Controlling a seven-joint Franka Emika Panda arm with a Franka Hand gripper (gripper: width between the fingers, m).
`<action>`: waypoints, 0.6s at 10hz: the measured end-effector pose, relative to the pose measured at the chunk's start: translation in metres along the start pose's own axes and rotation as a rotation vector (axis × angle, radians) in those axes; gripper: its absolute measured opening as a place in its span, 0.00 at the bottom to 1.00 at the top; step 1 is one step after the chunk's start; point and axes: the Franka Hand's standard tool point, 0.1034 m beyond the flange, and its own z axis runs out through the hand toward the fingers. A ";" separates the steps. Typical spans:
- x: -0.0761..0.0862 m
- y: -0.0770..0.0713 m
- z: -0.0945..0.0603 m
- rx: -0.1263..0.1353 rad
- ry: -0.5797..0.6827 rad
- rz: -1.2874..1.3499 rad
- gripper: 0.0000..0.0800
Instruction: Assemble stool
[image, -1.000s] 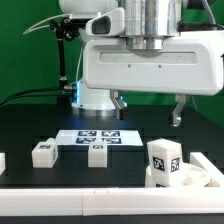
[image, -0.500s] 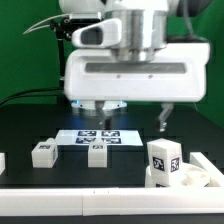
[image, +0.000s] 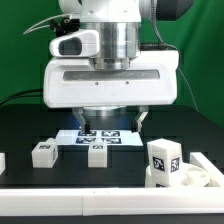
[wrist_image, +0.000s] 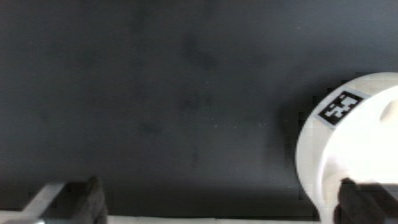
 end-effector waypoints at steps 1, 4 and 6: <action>-0.002 0.002 0.001 0.001 -0.010 0.001 0.81; -0.051 0.002 0.026 0.016 -0.337 0.060 0.81; -0.045 -0.006 0.027 0.002 -0.449 0.049 0.81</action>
Offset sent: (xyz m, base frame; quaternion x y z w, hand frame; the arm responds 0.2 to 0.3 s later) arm -0.0492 -0.0087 -0.0181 -0.0275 -0.2782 0.0507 0.9588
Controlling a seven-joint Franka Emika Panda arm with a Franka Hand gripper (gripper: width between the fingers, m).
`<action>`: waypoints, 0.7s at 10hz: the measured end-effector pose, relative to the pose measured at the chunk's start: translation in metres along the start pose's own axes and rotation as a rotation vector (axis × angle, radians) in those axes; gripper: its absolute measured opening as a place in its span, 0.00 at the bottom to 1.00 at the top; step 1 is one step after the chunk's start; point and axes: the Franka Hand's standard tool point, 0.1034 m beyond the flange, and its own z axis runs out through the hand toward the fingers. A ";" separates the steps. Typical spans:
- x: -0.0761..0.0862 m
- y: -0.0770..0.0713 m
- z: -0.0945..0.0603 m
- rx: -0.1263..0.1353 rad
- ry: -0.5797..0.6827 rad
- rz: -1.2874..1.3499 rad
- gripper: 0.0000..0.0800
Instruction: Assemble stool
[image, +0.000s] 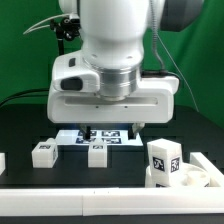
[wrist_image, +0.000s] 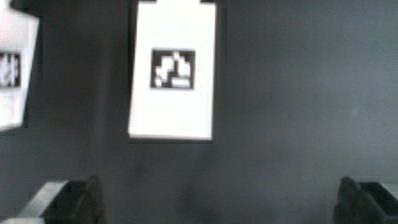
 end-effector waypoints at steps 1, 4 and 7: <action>-0.005 0.002 0.003 0.006 -0.073 0.004 0.81; -0.015 0.012 0.020 0.018 -0.262 0.015 0.81; -0.014 0.018 0.030 0.021 -0.359 0.061 0.81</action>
Offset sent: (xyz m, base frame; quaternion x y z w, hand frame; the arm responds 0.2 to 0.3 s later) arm -0.0289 -0.0252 -0.0175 0.0088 -0.2154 -0.0063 0.9765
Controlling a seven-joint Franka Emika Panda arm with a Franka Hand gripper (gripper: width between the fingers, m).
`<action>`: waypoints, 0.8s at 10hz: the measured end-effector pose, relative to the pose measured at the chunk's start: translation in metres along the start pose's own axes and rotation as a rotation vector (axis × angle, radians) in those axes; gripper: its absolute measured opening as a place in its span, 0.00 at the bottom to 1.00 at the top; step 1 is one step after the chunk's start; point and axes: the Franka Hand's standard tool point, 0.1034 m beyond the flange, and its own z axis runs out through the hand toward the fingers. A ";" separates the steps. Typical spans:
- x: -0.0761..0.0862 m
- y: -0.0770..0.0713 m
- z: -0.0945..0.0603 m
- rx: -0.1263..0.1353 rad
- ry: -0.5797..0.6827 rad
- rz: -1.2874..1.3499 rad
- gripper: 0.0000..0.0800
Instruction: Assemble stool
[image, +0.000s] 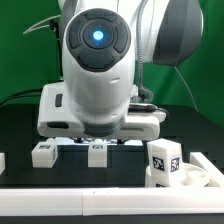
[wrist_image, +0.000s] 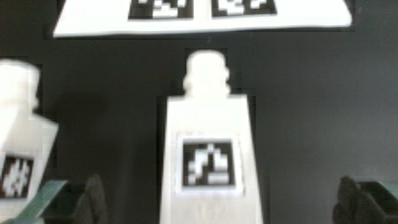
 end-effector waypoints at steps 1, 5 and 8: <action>-0.001 0.000 0.000 0.001 0.000 0.001 0.81; 0.007 -0.011 0.009 0.014 -0.029 0.051 0.81; 0.004 -0.007 0.018 0.030 -0.135 0.061 0.81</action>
Offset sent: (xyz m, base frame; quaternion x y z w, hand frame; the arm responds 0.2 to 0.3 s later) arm -0.0030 0.0038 0.0025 0.0536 -0.0409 -0.0060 0.9977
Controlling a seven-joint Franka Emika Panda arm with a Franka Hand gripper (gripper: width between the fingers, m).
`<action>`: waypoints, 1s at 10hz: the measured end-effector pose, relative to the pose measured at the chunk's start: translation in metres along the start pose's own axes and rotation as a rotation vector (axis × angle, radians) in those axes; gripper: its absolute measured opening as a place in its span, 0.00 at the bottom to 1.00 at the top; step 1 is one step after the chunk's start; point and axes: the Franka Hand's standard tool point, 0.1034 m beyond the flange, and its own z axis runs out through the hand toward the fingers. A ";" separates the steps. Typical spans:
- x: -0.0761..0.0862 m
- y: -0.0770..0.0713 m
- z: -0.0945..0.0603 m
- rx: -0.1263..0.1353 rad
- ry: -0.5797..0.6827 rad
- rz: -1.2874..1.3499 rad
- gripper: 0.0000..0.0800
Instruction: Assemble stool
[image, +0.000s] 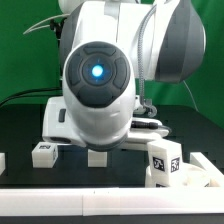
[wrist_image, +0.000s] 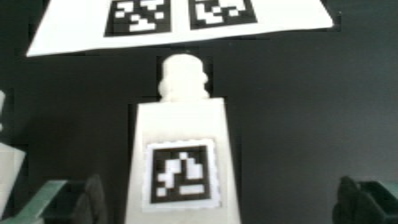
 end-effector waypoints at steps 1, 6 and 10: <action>0.003 -0.003 -0.001 -0.019 0.020 -0.006 0.81; 0.006 0.009 0.002 -0.004 0.022 -0.013 0.81; 0.011 0.009 0.009 -0.002 0.025 0.012 0.64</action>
Offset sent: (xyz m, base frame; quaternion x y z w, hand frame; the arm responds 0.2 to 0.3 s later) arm 0.0000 0.0000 0.0000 0.0000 0.0000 0.0000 1.0000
